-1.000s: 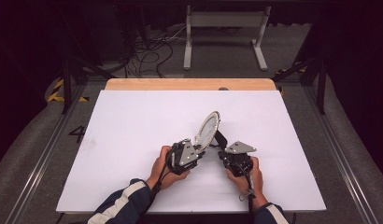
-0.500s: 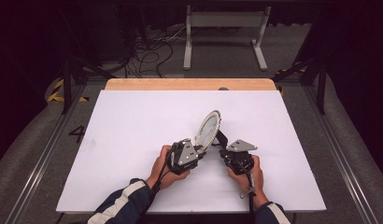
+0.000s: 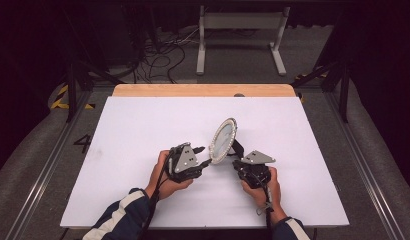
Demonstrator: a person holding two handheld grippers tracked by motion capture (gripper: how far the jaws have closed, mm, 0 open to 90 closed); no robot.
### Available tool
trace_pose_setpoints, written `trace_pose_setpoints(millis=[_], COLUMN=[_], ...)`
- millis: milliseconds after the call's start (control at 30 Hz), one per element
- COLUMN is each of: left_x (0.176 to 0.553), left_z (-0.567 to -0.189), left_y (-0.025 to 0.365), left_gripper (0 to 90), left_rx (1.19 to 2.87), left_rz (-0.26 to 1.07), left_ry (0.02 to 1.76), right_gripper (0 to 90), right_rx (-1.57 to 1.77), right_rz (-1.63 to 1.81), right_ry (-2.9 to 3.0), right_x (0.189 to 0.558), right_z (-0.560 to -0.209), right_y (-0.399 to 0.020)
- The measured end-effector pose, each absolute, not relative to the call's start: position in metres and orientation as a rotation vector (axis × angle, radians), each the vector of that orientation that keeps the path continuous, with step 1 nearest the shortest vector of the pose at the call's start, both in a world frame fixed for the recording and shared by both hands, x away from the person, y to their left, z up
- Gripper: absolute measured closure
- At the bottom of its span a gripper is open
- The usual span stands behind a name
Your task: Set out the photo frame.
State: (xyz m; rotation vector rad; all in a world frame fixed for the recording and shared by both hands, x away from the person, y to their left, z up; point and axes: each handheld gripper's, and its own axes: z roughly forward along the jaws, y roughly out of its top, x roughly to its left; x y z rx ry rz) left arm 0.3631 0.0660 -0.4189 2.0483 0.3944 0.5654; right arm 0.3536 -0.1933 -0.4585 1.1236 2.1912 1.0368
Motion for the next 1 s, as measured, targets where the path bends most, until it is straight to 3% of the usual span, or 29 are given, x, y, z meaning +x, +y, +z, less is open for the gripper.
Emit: trace_pose_setpoints(millis=[167, 200, 400, 600, 1000], left_x=[0.362, 0.361, 0.351, 0.347, 0.328], left_z=[-0.418, -0.418, -0.425, -0.434, -0.447], left_y=[0.080, 0.083, 0.104, 0.125, 0.150], left_gripper=[47.2, 46.1, 41.8, 30.4, 16.7], left_rx=[2.042, 2.044, 2.076, 2.115, 2.161], left_rz=[0.552, 0.553, 0.519, 0.475, 0.438], left_ry=[0.422, 0.426, 0.458, 0.501, 0.516], right_gripper=[79.8, 74.2, 63.4, 49.7, 46.8], right_rx=[1.087, 1.070, 1.054, 1.034, 1.083], right_rz=[1.065, 1.083, 1.118, 1.124, 1.237], right_ry=[2.193, 2.189, 2.173, 2.177, 2.074], right_x=[0.348, 0.343, 0.332, 0.328, 0.330], right_z=[-0.456, -0.453, -0.448, -0.455, -0.443], right_y=[-0.189, -0.188, -0.179, -0.168, -0.167])
